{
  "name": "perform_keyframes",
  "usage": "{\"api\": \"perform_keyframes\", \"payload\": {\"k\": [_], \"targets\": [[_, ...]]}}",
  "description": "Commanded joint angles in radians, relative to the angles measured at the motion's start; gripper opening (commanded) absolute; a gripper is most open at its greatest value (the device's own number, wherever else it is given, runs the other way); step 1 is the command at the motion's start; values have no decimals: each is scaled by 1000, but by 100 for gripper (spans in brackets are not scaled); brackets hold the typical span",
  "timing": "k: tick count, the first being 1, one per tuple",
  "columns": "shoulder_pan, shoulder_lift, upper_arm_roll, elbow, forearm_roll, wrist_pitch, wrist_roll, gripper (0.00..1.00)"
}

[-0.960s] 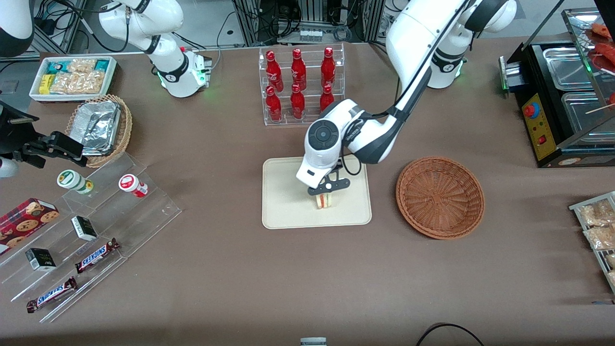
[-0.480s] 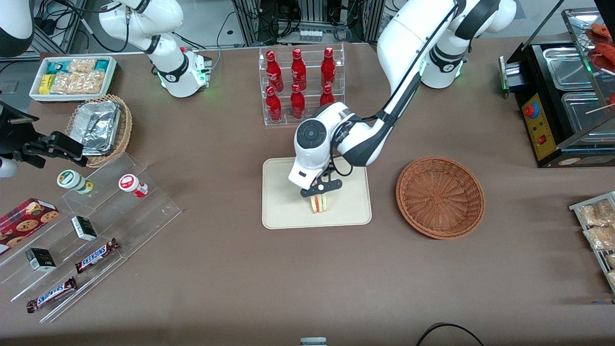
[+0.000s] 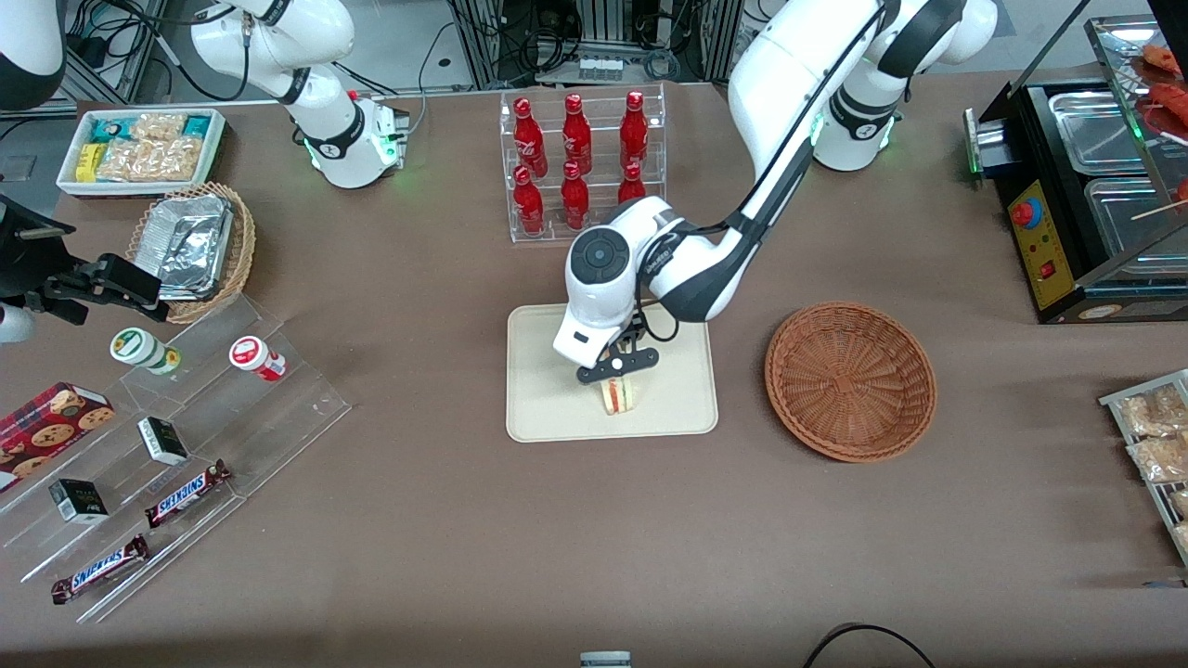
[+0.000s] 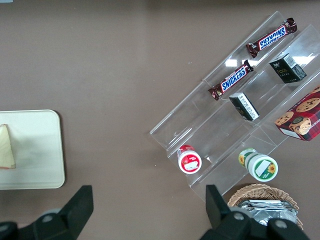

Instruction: Place sandwich from basket to tray

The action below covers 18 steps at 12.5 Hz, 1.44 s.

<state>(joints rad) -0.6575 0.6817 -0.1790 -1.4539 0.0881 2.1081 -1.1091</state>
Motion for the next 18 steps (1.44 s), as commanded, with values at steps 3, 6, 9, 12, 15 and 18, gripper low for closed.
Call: {"api": "perform_keyframes", "payload": {"k": [3, 6, 9, 12, 15, 18], "targets": [[15, -158, 16, 23, 4, -267, 96, 100], [68, -220, 29, 24, 5, -364, 149, 100], [110, -277, 78, -5, 15, -459, 187, 100], [194, -330, 78, -55, 13, -484, 320, 100], [262, -393, 78, -124, 13, -484, 414, 100], [341, -483, 70, -216, 13, -484, 475, 100]]}}
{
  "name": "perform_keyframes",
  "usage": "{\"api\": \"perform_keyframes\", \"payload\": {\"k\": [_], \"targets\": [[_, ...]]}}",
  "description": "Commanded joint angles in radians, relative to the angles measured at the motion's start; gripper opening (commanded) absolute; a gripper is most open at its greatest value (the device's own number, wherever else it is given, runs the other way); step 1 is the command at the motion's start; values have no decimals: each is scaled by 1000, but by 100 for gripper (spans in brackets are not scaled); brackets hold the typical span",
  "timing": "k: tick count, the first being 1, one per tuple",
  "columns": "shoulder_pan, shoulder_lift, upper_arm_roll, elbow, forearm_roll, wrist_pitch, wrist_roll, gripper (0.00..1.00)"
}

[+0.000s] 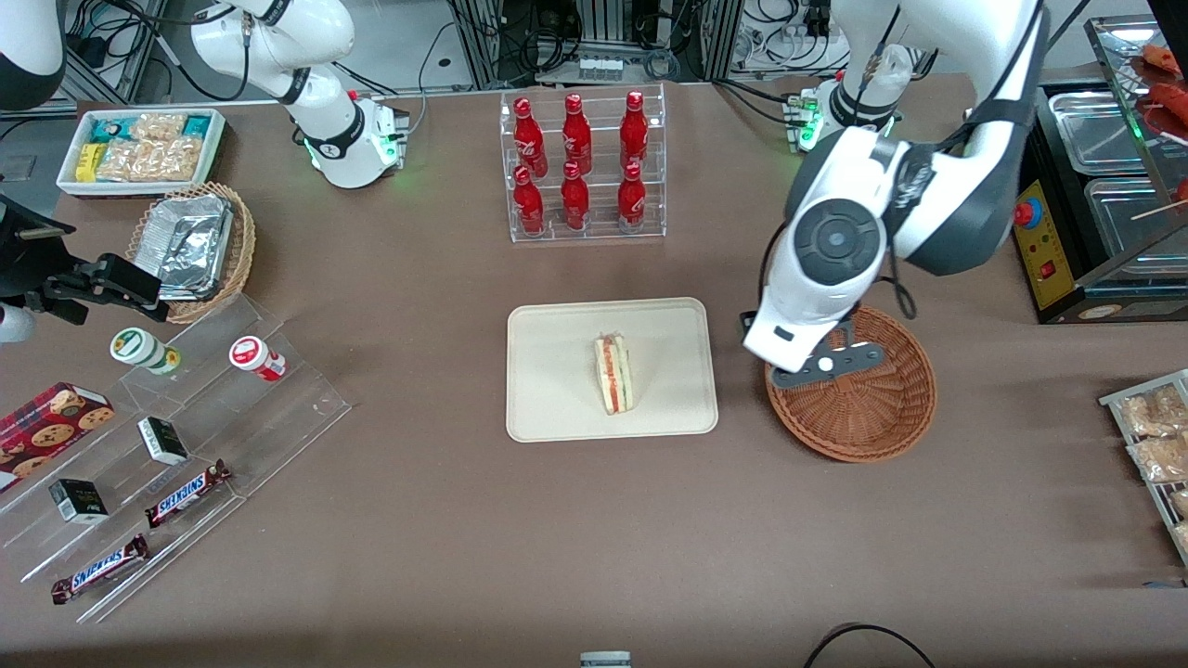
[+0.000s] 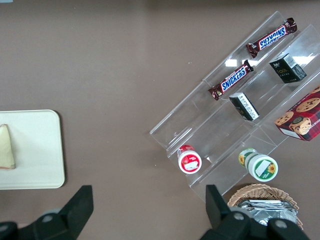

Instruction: Place sandwich from basket to tray

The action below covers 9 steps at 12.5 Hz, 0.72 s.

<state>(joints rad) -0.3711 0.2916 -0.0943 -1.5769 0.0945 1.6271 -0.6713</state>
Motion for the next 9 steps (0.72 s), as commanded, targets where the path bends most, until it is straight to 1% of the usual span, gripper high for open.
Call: {"api": "perform_keyframes", "payload": {"k": [1, 2, 3, 5, 7, 9], "targets": [[123, -120, -68, -103, 5, -19, 83, 100], [202, -120, -127, -86, 4, -62, 134, 100], [248, -121, -163, -72, 4, -75, 171, 100], [293, -137, -180, -71, 2, -73, 212, 100], [330, -178, -177, -75, -9, -73, 292, 100], [365, -221, -173, -74, -15, -128, 370, 100]]}}
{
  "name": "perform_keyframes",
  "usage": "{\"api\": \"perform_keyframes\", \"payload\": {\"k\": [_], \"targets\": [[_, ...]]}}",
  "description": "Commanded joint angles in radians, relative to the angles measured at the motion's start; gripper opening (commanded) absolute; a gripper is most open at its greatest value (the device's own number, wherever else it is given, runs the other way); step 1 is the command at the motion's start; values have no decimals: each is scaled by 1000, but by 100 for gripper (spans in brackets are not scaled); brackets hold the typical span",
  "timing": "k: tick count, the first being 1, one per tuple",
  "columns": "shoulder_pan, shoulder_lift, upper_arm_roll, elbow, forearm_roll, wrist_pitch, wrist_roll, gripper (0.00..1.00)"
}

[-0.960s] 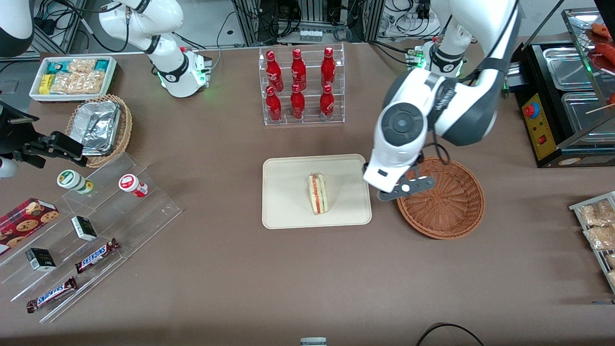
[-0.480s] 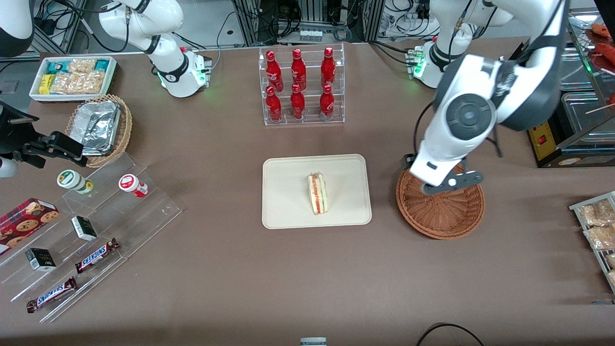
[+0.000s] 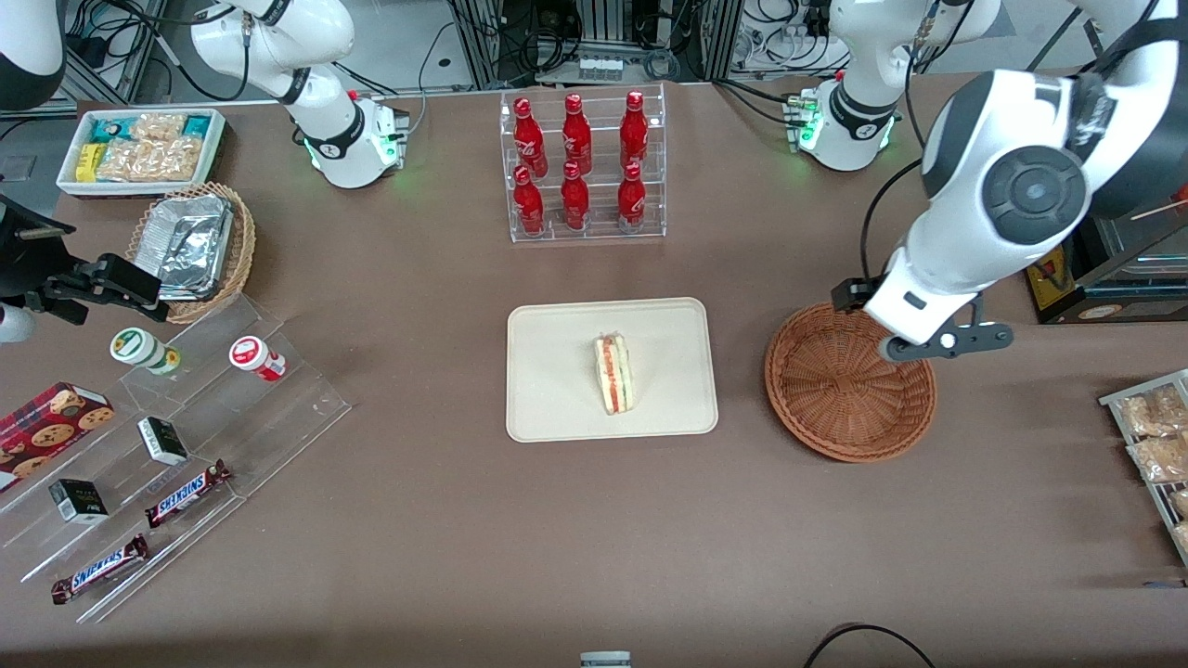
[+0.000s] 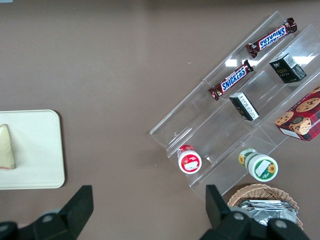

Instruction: Place sandwich from basket to tray

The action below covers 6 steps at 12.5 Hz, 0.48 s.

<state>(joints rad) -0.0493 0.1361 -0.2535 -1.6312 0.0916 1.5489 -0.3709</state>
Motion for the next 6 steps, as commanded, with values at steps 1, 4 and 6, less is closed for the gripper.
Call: {"api": "perform_keyframes", "payload": {"k": [1, 4, 6], "targets": [[46, -82, -4, -12, -16, -88, 111, 100], [46, -124, 83, 40, -64, -240, 237, 100], [46, -128, 123, 74, -66, -276, 303, 100]]}}
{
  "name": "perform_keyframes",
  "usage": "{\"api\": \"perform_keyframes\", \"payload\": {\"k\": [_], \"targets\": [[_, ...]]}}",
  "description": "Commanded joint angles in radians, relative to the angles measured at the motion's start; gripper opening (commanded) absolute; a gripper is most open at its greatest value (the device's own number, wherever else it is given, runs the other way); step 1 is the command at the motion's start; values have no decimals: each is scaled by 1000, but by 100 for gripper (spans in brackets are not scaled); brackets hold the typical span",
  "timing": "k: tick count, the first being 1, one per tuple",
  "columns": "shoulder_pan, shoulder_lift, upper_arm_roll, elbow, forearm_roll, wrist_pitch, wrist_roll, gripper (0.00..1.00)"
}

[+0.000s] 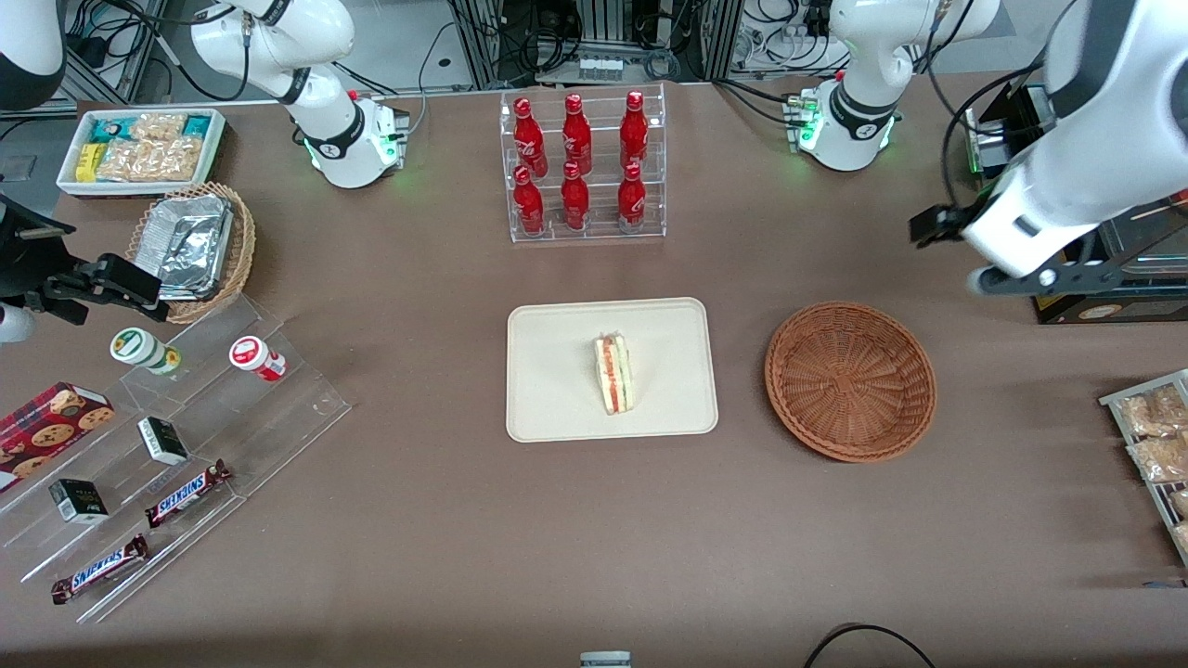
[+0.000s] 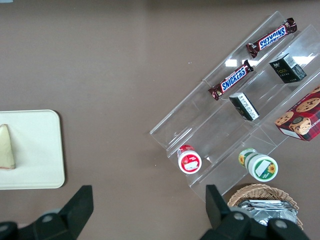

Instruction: Place sandwich from basket to tray

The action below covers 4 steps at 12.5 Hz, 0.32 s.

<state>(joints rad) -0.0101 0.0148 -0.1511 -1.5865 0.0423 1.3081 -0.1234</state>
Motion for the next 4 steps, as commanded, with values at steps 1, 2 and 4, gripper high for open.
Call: {"api": "perform_keyframes", "payload": {"k": [1, 2, 4], "targets": [[9, -9, 27, 40, -15, -35, 59, 100], [28, -18, 28, 40, -13, -29, 60, 100], [44, -19, 30, 40, -6, -17, 62, 100]]}}
